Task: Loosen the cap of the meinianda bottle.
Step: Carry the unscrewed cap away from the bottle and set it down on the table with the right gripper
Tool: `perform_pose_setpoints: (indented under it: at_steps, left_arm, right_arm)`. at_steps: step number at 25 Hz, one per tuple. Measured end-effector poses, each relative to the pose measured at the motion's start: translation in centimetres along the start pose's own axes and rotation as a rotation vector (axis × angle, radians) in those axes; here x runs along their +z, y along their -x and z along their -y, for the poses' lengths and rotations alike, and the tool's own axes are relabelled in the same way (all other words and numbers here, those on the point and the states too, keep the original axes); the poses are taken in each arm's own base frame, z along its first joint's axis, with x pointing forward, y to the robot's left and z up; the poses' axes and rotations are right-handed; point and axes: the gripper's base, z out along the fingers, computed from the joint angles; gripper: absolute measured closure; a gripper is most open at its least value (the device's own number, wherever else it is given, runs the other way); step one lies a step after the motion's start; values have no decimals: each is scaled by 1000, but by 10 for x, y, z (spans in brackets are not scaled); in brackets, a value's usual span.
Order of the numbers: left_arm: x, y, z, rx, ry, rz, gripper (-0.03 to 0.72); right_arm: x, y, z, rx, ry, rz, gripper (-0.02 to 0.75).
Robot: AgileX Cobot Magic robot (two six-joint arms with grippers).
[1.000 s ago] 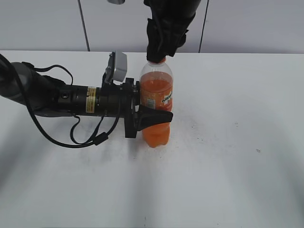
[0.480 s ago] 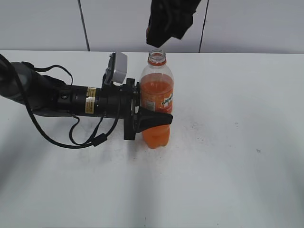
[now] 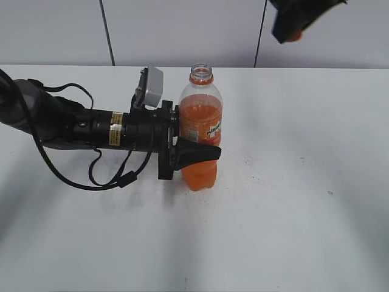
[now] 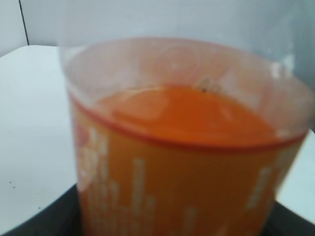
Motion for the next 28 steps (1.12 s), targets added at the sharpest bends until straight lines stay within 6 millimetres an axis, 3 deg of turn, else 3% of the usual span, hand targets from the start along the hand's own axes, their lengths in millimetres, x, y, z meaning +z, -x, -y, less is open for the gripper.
perform_pose_setpoints:
  at_steps: [3, 6, 10, 12, 16, 28]
  left_arm:
    - [0, 0, 0, 0, -1, 1, 270]
    - [0, 0, 0, 0, -1, 0, 270]
    - [0, 0, 0, 1, -3, -1, 270]
    - [0, 0, 1, 1, -4, 0, 270]
    - [0, 0, 1, 2, -6, 0, 270]
    - [0, 0, 1, 2, -7, 0, 270]
  right_arm:
    - [23, -36, 46, 206, -7, -18, 468]
    - [40, -76, 80, 381, -25, -11, 468]
    - [73, -133, 101, 539, -65, -47, 468]
    - [90, -162, 102, 603, -85, -70, 468]
    - [116, -196, 92, 657, -130, -62, 468]
    - [167, -224, 85, 691, -130, -125, 468]
